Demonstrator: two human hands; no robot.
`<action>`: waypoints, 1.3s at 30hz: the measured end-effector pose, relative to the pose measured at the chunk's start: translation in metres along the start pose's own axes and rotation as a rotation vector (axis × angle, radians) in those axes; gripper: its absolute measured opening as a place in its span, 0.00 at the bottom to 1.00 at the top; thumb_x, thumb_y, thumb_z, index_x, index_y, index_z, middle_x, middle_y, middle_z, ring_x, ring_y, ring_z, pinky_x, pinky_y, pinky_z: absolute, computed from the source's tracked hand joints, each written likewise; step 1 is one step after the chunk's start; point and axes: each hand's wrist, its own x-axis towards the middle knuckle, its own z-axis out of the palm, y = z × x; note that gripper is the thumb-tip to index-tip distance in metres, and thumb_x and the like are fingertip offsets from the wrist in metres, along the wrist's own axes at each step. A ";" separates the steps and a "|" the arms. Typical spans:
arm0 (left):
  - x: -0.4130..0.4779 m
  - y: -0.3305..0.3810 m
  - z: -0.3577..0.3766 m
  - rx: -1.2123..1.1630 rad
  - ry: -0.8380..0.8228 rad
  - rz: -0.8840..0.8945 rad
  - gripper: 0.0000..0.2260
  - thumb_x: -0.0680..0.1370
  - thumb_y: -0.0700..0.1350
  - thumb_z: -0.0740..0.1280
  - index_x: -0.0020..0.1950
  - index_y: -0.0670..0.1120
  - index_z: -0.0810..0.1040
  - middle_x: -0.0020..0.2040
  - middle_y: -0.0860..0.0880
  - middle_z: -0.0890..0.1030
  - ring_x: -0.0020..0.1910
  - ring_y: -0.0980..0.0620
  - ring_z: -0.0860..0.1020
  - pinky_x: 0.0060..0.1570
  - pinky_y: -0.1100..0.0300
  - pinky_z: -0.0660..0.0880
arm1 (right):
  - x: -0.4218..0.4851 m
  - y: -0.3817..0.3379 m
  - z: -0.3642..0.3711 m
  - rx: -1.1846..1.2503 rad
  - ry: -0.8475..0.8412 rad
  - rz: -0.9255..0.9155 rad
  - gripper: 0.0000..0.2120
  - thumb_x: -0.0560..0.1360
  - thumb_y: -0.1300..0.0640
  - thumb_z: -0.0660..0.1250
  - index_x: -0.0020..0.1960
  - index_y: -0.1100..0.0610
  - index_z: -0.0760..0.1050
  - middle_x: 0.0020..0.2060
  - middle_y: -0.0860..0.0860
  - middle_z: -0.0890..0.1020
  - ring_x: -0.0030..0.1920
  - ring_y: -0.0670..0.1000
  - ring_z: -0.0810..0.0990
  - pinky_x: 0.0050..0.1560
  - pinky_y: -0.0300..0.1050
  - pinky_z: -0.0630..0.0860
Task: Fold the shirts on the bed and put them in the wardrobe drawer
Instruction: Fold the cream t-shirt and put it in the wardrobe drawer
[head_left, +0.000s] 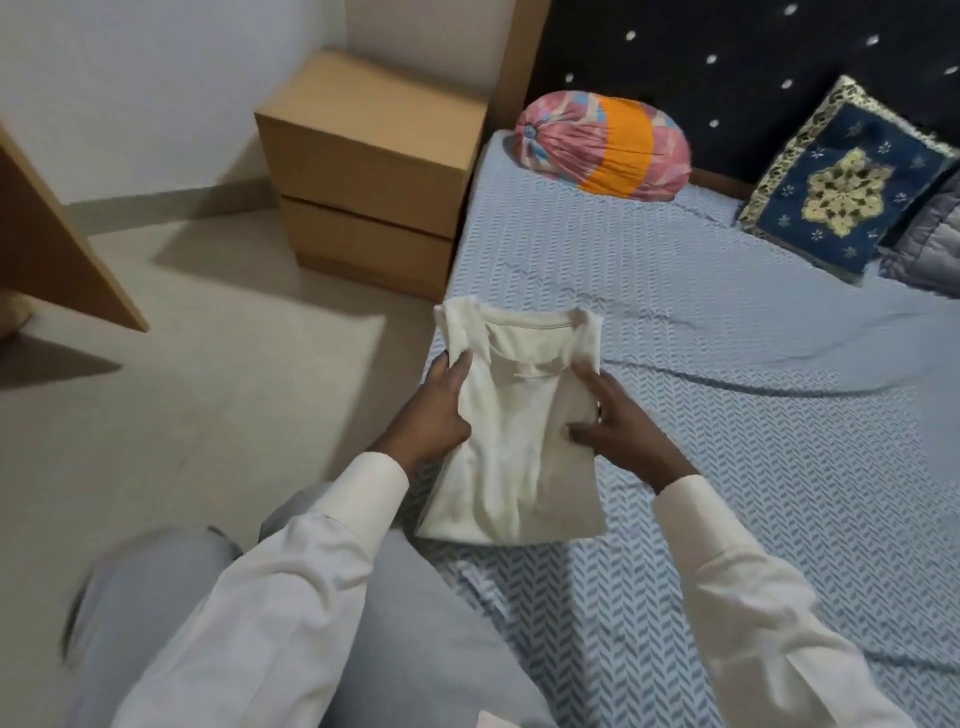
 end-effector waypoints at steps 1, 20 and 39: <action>0.002 -0.009 -0.007 -0.029 0.005 -0.005 0.42 0.69 0.30 0.64 0.79 0.48 0.54 0.78 0.48 0.54 0.73 0.47 0.64 0.67 0.54 0.70 | 0.006 -0.006 0.006 -0.021 -0.002 -0.010 0.43 0.70 0.65 0.74 0.79 0.48 0.57 0.69 0.50 0.65 0.66 0.55 0.72 0.50 0.54 0.82; -0.077 0.068 -0.309 0.191 0.176 -0.189 0.43 0.73 0.34 0.61 0.79 0.58 0.43 0.80 0.52 0.46 0.71 0.46 0.66 0.46 0.58 0.72 | 0.051 -0.346 0.038 -0.173 -0.027 -0.155 0.41 0.71 0.66 0.70 0.79 0.50 0.57 0.73 0.51 0.62 0.67 0.50 0.68 0.60 0.36 0.66; -0.203 0.125 -0.588 0.146 0.622 -0.334 0.42 0.74 0.33 0.61 0.79 0.58 0.44 0.80 0.53 0.45 0.77 0.51 0.56 0.57 0.65 0.67 | 0.087 -0.680 0.095 -0.153 -0.293 -0.613 0.39 0.73 0.60 0.72 0.79 0.50 0.56 0.74 0.48 0.63 0.66 0.48 0.69 0.58 0.34 0.66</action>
